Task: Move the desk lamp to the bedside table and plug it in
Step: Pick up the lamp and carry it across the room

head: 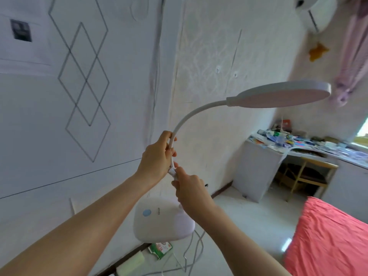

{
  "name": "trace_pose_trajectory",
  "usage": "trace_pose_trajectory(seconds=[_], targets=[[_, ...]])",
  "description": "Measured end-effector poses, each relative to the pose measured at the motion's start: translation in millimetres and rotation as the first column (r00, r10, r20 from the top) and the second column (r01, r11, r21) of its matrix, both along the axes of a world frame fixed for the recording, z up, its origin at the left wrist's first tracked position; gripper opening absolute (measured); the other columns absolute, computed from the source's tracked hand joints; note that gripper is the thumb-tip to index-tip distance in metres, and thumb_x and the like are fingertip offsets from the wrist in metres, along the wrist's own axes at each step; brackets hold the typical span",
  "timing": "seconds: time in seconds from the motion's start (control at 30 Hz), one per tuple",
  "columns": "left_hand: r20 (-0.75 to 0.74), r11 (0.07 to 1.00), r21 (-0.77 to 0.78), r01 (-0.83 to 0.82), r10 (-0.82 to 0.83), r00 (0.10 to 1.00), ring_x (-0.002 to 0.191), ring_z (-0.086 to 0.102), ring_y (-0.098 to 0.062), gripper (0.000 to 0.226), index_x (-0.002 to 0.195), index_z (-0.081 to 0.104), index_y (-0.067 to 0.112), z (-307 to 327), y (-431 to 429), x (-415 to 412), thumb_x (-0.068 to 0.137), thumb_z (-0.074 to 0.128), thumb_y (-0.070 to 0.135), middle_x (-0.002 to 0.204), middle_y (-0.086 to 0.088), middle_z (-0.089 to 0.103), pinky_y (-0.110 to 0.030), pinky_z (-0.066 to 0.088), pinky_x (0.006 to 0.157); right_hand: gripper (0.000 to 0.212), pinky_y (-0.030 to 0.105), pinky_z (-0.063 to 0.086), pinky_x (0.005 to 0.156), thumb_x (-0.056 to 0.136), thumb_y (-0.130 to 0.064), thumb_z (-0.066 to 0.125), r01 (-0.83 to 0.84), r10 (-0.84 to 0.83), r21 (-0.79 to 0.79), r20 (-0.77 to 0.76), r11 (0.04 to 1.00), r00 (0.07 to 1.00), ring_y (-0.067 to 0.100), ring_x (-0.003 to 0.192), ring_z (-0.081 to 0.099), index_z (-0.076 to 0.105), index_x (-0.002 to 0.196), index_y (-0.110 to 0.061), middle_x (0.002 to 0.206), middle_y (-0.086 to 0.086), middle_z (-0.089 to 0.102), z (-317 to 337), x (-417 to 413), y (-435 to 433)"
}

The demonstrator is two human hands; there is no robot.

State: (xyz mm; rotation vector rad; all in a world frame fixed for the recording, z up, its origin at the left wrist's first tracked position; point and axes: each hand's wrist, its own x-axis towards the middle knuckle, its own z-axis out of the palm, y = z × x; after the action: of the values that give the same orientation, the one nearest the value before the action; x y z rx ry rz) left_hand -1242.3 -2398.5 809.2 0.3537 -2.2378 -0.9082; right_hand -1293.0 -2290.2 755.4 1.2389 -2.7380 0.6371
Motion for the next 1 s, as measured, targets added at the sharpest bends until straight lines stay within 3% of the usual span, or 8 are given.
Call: trace_pose_trajectory(seconds=[0.23,0.5,0.63,0.77,0.83,0.93,1.0], targets=[[0.008,0.980,-0.026,0.196,-0.195,0.981,0.081,0.072,-0.029,0.023,0.120,0.048,0.012,-2,-23,-75,0.098,0.049,0.016,0.092,-0.008,0.066,-0.043,0.061,0.079,0.036,0.043,0.058,0.071,0.098,-0.020,0.050,0.192,-0.192,-0.020,-0.013,0.981,0.981,0.026,0.075,0.066,0.037,0.131,-0.018,0.090,0.012,0.065,-4,-56,-16],[0.034,0.918,-0.048,0.395,-0.393,0.919,0.083,0.072,-0.028,0.027,0.122,0.046,0.014,2,-70,-145,0.096,0.052,0.017,0.091,-0.003,0.062,-0.039,0.061,0.081,0.047,0.038,0.059,0.069,0.097,-0.019,0.053,0.389,-0.389,-0.037,0.013,0.920,0.921,0.022,0.075,0.066,0.033,0.139,-0.022,0.095,0.010,0.066,-2,-99,-59],[0.022,0.884,-0.082,0.460,-0.460,0.888,0.079,0.070,-0.026,0.024,0.121,0.046,0.016,4,-84,-180,0.097,0.052,0.016,0.088,-0.001,0.062,-0.034,0.061,0.076,0.054,0.027,0.048,0.057,0.097,-0.016,0.049,0.445,-0.442,0.013,-0.086,0.895,0.893,0.025,0.076,0.064,0.025,0.145,-0.019,0.106,0.010,0.066,7,-115,-72],[0.002,0.845,-0.072,0.530,-0.532,0.847,0.076,0.070,-0.026,0.024,0.120,0.047,0.014,4,-84,-208,0.097,0.051,0.013,0.088,-0.007,0.066,-0.034,0.060,0.072,0.066,0.034,0.057,0.075,0.094,-0.014,0.056,0.500,-0.494,0.031,-0.110,0.866,0.862,0.024,0.080,0.067,0.018,0.148,-0.017,0.106,0.007,0.069,12,-129,-73],[-0.002,0.818,-0.064,0.571,-0.572,0.820,0.074,0.069,-0.026,0.024,0.120,0.047,0.013,2,-75,-229,0.096,0.052,0.012,0.089,-0.008,0.067,-0.031,0.059,0.069,0.066,0.038,0.057,0.076,0.095,-0.015,0.056,0.538,-0.533,0.018,-0.115,0.843,0.839,0.026,0.083,0.068,0.018,0.149,-0.016,0.109,0.008,0.068,11,-144,-66],[-0.018,0.794,-0.068,0.604,-0.606,0.795,0.072,0.068,-0.024,0.024,0.119,0.047,0.012,-1,-58,-255,0.096,0.053,0.011,0.086,-0.005,0.066,-0.028,0.056,0.067,0.063,0.034,0.057,0.074,0.093,-0.012,0.057,0.564,-0.558,0.019,-0.123,0.826,0.821,0.025,0.083,0.068,0.023,0.147,-0.016,0.111,0.006,0.068,6,-168,-51],[-0.025,0.779,-0.070,0.623,-0.626,0.780,0.070,0.067,-0.023,0.023,0.119,0.047,0.013,-2,-48,-273,0.096,0.053,0.011,0.085,-0.003,0.065,-0.030,0.058,0.068,0.053,0.032,0.057,0.066,0.093,-0.010,0.057,0.596,-0.596,-0.014,-0.071,0.803,0.800,0.024,0.076,0.067,0.032,0.139,-0.018,0.097,0.007,0.071,5,-182,-40]])
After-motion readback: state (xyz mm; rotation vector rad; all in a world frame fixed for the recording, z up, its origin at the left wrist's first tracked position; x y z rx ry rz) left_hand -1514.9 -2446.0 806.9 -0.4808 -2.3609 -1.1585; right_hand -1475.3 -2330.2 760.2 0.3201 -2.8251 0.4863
